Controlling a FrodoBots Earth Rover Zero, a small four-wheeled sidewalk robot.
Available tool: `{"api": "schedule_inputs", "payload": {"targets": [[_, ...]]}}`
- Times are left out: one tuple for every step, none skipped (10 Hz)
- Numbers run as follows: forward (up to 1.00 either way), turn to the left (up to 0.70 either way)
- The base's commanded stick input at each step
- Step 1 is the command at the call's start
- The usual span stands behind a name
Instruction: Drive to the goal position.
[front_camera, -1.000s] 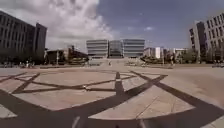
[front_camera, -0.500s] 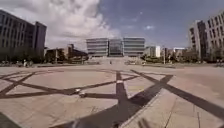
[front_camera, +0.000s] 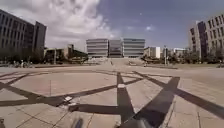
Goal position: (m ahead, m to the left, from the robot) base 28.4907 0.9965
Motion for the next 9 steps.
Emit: {"api": "schedule_inputs", "payload": {"targets": [[1.0, 0.01], [1.0, 0.01], [1.0, 0.01], [1.0, 0.01], [1.0, 0.0], [1.0, 0.01], [1.0, 0.01], [1.0, 0.01], [1.0, 0.01]]}}
